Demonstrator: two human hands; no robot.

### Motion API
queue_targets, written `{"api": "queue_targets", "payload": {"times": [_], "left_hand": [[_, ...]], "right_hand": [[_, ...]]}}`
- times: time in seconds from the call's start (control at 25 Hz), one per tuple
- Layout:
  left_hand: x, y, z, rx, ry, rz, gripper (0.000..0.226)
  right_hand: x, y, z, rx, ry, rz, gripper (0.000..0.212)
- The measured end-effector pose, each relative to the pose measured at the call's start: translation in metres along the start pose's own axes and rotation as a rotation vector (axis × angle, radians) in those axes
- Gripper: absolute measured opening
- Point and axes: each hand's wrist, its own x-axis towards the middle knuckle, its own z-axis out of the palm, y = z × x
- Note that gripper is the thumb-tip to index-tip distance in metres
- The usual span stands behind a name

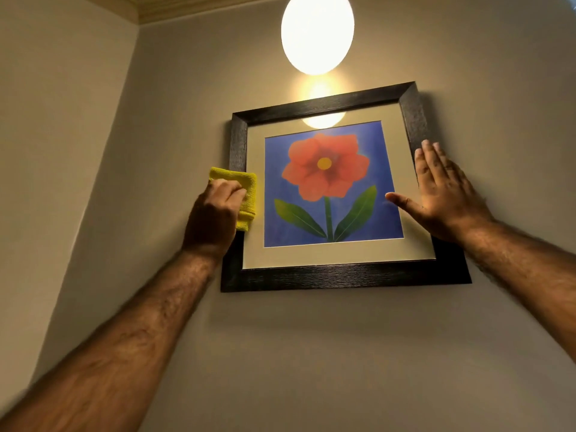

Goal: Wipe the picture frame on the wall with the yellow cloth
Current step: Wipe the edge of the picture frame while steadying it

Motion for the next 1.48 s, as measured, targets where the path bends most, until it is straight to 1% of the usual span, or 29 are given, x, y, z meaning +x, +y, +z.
{"api": "queue_targets", "payload": {"times": [0.08,0.12,0.2,0.28,0.4,0.44,0.6,0.68,0.84,0.92,1.04,1.2,1.28,1.36,1.48], "left_hand": [[-0.005,0.001,0.01,0.059,-0.028,0.08,0.042],[-0.007,0.001,0.014,0.049,-0.054,0.082,0.047],[-0.012,0.004,0.02,-0.023,-0.134,0.036,0.059],[-0.017,0.007,0.027,-0.126,-0.169,-0.013,0.064],[-0.035,0.007,0.034,-0.193,-0.202,-0.062,0.093],[-0.044,0.006,0.034,-0.2,-0.195,-0.062,0.098],[-0.065,0.0,0.036,-0.195,-0.227,-0.061,0.102],[-0.041,-0.004,0.035,-0.188,-0.246,-0.083,0.107],[0.039,-0.016,0.033,-0.217,-0.286,-0.146,0.12],[0.054,-0.018,0.031,-0.202,-0.309,-0.149,0.121],[0.027,-0.01,0.03,-0.224,-0.288,-0.147,0.118],[-0.072,0.006,0.028,-0.214,-0.27,-0.085,0.103],[-0.102,0.008,0.028,-0.198,-0.281,-0.089,0.099],[-0.093,0.007,0.027,-0.193,-0.291,-0.1,0.102],[-0.029,0.001,0.032,-0.176,-0.263,-0.139,0.115]], "right_hand": [[-0.002,-0.003,0.005,0.018,0.029,0.005,0.112],[-0.002,-0.005,0.008,0.02,0.038,0.012,0.112],[-0.001,-0.008,0.014,0.016,0.051,0.025,0.114],[0.0,-0.008,0.017,0.015,0.067,0.037,0.116],[-0.001,-0.008,0.021,0.024,0.089,0.03,0.116],[-0.002,-0.008,0.023,0.024,0.102,0.021,0.115],[-0.002,-0.006,0.026,-0.006,0.125,-0.007,0.113],[-0.001,-0.005,0.025,-0.01,0.136,-0.014,0.112],[0.001,-0.005,0.026,-0.03,0.143,-0.029,0.113],[0.003,-0.004,0.027,-0.034,0.146,-0.032,0.114],[0.004,-0.002,0.027,-0.03,0.14,-0.03,0.114],[0.003,-0.005,0.026,-0.034,0.124,-0.023,0.117],[0.003,-0.008,0.025,-0.031,0.116,-0.019,0.118],[0.002,-0.009,0.024,-0.04,0.11,-0.014,0.118],[0.001,-0.008,0.024,-0.053,0.115,-0.014,0.115]]}}
